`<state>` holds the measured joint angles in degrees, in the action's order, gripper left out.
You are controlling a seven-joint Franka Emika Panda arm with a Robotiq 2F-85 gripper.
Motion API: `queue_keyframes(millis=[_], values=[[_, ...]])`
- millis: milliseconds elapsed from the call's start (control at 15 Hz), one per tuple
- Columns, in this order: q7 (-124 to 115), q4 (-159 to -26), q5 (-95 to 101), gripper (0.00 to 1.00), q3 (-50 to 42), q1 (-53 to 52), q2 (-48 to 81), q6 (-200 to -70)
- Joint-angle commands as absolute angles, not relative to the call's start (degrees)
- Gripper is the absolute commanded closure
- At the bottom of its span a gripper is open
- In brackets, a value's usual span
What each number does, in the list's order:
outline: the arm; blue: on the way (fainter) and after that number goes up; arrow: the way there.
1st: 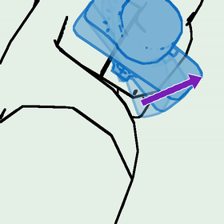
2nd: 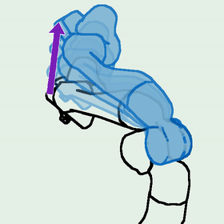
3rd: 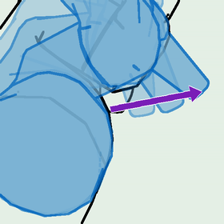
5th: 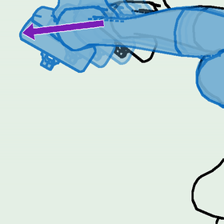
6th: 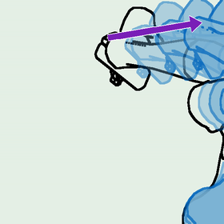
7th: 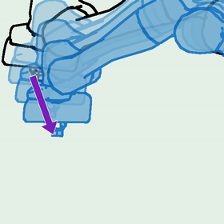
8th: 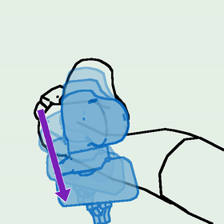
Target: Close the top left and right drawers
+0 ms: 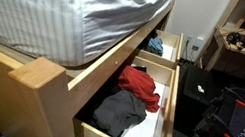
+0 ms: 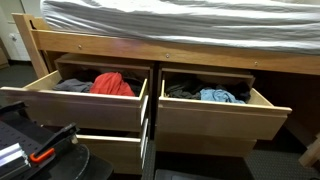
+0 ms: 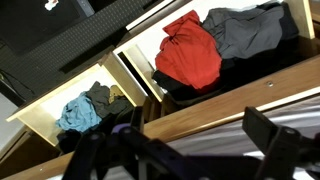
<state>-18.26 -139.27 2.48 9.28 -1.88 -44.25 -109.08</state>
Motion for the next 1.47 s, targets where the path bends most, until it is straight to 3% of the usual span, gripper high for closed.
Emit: queue_keyframes(millis=[0,667,733,1000,1400], values=[[-18.4,-139.2,2.2,0.0,9.7,-1.3,-44.8,-108.6],[-20.1,-153.1,-10.1,0.0,10.8,-6.5,-50.0,-104.4],[-19.4,-148.9,-8.4,0.0,11.3,-5.3,-45.0,-105.1],[-19.4,-152.0,-9.4,0.0,11.4,-5.7,-48.7,-105.0],[-25.8,-160.4,-13.1,0.0,15.3,-6.1,-45.8,-117.2]])
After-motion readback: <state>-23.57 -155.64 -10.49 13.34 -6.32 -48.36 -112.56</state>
